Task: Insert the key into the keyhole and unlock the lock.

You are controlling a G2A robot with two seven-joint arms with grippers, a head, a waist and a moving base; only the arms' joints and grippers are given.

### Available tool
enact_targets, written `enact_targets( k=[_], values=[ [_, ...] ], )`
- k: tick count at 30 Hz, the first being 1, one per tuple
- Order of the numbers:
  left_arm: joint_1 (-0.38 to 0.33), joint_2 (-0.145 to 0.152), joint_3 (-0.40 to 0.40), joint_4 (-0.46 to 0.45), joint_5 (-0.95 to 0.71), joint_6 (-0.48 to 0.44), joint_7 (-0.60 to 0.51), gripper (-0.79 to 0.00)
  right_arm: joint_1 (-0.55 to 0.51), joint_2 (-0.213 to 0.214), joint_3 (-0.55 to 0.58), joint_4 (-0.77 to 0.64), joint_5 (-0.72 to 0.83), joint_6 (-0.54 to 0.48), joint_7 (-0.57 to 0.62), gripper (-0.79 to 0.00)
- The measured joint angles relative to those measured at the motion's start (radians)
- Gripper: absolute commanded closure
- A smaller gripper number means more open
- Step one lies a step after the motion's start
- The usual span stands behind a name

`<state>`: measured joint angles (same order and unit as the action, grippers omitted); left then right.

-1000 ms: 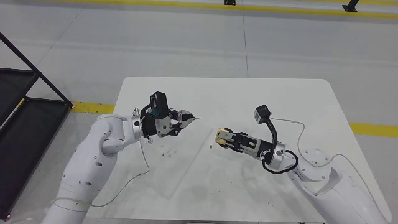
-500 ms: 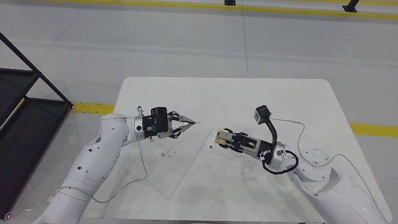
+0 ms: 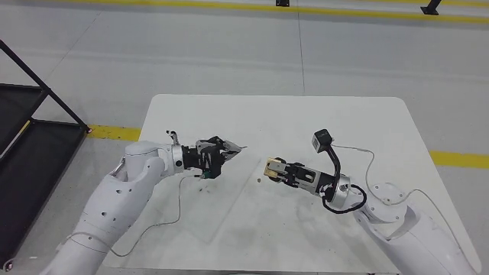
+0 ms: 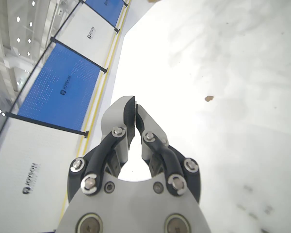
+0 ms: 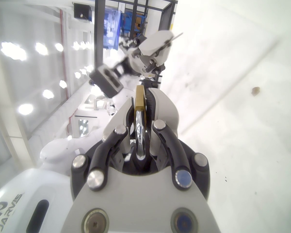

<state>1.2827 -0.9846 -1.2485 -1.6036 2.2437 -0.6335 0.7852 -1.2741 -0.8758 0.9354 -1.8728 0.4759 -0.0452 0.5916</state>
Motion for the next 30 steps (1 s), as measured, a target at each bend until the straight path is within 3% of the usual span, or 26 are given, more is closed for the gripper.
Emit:
enact_targets(
  k=[4,9,14,27,30],
  values=[
    [-0.013,0.015,0.011,0.017,0.184,0.171,0.104,0.0,0.0,0.0,0.0,0.0,0.0,0.0,0.0,0.0],
    [-0.026,0.029,0.024,0.052,0.407,0.465,0.204,0.0,0.0,0.0,0.0,0.0,0.0,0.0,0.0,0.0],
    [-0.037,0.038,0.023,0.061,0.485,0.637,0.287,0.0,0.0,0.0,0.0,0.0,0.0,0.0,0.0,0.0],
    [-0.059,0.038,0.025,0.085,0.449,0.608,0.29,0.0,0.0,0.0,0.0,0.0,0.0,0.0,0.0,0.0],
    [-0.061,0.041,0.026,0.074,0.502,0.63,0.246,0.0,0.0,0.0,0.0,0.0,0.0,0.0,0.0,0.0]
  ],
)
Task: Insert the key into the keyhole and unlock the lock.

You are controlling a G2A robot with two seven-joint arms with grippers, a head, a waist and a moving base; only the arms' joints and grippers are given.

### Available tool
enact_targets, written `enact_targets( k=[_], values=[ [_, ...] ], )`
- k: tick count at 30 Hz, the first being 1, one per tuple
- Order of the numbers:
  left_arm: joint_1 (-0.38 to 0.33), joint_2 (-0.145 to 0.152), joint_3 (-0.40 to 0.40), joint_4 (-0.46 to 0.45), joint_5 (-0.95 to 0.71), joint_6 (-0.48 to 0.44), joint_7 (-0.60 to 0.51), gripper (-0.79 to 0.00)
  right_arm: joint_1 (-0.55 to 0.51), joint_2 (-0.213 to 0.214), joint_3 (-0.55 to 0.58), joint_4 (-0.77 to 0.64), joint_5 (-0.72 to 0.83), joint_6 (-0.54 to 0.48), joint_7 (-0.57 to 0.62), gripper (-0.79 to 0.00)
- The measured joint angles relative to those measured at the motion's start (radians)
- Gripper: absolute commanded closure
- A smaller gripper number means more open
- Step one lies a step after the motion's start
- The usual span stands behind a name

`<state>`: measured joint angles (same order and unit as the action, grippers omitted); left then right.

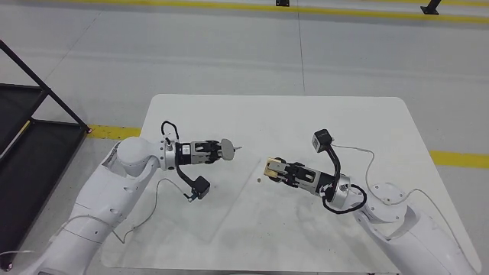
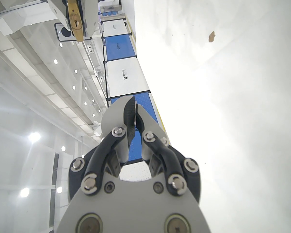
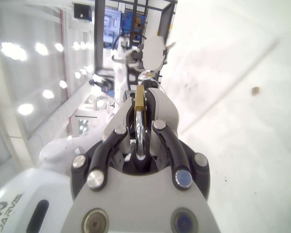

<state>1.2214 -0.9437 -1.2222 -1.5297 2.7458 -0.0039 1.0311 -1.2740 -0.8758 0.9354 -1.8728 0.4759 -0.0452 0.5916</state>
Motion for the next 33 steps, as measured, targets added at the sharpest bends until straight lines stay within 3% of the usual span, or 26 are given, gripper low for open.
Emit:
enact_targets(
  k=[2,7,14,23,33],
  values=[
    [-0.014,0.004,0.004,0.0,0.037,0.013,0.008,0.0,0.0,0.0,0.0,0.0,0.0,0.0,0.0,0.0],
    [-0.064,0.011,0.013,0.021,0.067,0.093,0.18,0.0,0.001,-0.003,0.007,0.009,0.024,0.025,0.027,0.0],
    [-0.108,0.014,0.039,0.06,0.004,0.225,0.37,0.0,0.06,-0.011,0.012,0.067,0.079,0.057,0.212,0.0],
    [-0.15,0.008,0.089,0.1,-0.089,0.263,0.454,0.0,0.123,-0.039,-0.035,0.126,0.096,0.024,0.302,0.0],
    [-0.185,-0.001,0.147,0.106,-0.136,0.264,0.475,0.0,0.133,-0.065,-0.074,0.135,0.014,-0.05,0.236,0.0]
  ],
)
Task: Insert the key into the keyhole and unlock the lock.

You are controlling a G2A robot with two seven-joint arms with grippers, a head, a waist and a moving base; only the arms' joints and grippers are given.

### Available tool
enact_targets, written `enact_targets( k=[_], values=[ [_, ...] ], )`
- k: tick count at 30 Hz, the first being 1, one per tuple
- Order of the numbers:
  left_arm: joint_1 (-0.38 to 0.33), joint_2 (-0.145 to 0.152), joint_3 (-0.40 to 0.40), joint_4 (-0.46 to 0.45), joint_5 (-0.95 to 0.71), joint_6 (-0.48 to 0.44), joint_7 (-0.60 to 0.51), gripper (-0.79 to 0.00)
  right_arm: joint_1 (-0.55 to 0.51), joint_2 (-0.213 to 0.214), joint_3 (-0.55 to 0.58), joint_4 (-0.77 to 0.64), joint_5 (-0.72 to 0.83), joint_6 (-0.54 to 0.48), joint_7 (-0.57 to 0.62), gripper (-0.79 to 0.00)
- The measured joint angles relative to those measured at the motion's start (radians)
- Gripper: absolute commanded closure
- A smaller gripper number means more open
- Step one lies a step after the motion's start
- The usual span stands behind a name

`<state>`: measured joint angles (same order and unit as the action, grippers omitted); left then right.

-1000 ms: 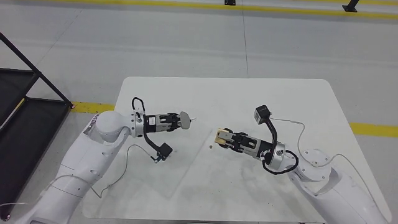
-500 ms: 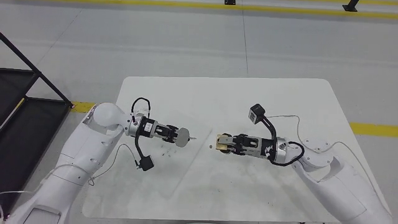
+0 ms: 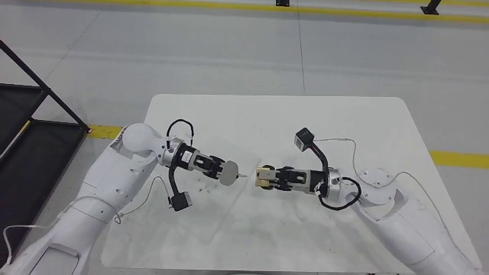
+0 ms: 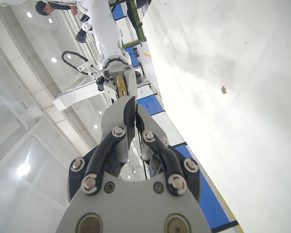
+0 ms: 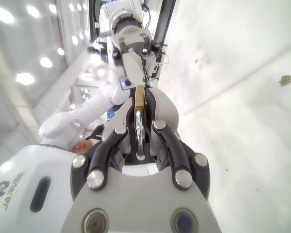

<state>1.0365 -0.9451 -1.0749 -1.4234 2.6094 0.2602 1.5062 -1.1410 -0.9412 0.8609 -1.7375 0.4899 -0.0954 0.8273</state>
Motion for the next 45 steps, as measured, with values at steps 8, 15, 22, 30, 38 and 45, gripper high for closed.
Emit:
enact_targets(
  k=[8,15,22,30,38,45],
  values=[
    [-0.008,-0.001,0.018,0.005,-0.009,0.012,-0.026,0.0,-0.024,-0.01,0.005,-0.011,-0.038,-0.011,-0.069,0.0],
    [-0.003,0.0,0.021,0.005,-0.02,0.024,-0.064,0.0,-0.049,-0.017,0.013,-0.025,-0.069,-0.013,-0.129,0.0],
    [0.005,0.001,0.02,0.005,-0.049,0.049,-0.072,0.0,-0.063,-0.025,0.021,-0.026,-0.063,-0.002,-0.149,0.0],
    [0.008,0.003,0.02,0.011,-0.047,0.064,-0.097,0.0,-0.076,-0.034,0.032,-0.022,-0.056,-0.001,-0.159,0.0],
    [0.009,0.004,0.026,0.01,-0.051,0.07,-0.11,0.0,-0.083,-0.037,0.035,-0.02,-0.057,0.008,-0.163,0.0],
    [0.007,0.005,0.03,0.01,-0.052,0.071,-0.113,0.0,-0.083,-0.037,0.035,-0.02,-0.057,0.007,-0.163,0.0]
  ],
)
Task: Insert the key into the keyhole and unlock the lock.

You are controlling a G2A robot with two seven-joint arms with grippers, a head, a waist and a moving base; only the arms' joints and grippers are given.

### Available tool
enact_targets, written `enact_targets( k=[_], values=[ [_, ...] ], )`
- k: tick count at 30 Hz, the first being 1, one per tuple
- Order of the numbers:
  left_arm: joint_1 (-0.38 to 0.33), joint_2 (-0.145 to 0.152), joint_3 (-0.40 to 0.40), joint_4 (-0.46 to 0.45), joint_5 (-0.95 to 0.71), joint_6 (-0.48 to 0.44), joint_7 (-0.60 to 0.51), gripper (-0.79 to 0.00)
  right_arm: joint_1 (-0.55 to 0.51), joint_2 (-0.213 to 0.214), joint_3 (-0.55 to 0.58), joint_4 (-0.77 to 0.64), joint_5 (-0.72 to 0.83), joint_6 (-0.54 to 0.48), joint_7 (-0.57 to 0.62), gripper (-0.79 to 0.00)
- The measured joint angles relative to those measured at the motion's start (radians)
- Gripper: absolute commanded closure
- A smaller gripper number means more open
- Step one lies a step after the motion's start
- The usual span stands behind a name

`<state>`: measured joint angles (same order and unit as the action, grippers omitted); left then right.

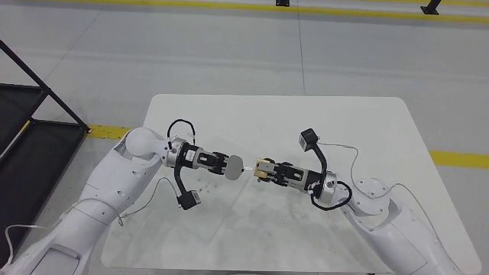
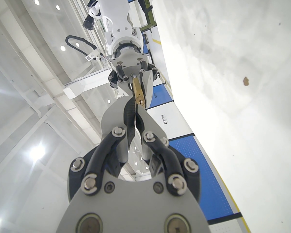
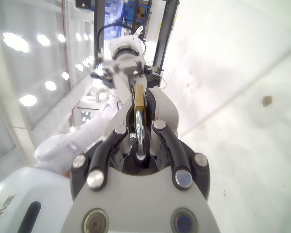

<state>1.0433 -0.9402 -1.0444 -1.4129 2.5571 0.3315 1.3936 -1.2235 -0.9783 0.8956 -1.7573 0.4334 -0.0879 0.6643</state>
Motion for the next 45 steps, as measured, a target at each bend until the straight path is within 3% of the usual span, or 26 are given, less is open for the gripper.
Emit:
enact_targets(
  k=[45],
  values=[
    [-0.039,-0.005,0.048,0.044,-0.027,0.014,0.009,0.0,0.0,0.0,0.0,0.0,0.0,0.0,0.0,0.0]
  ],
)
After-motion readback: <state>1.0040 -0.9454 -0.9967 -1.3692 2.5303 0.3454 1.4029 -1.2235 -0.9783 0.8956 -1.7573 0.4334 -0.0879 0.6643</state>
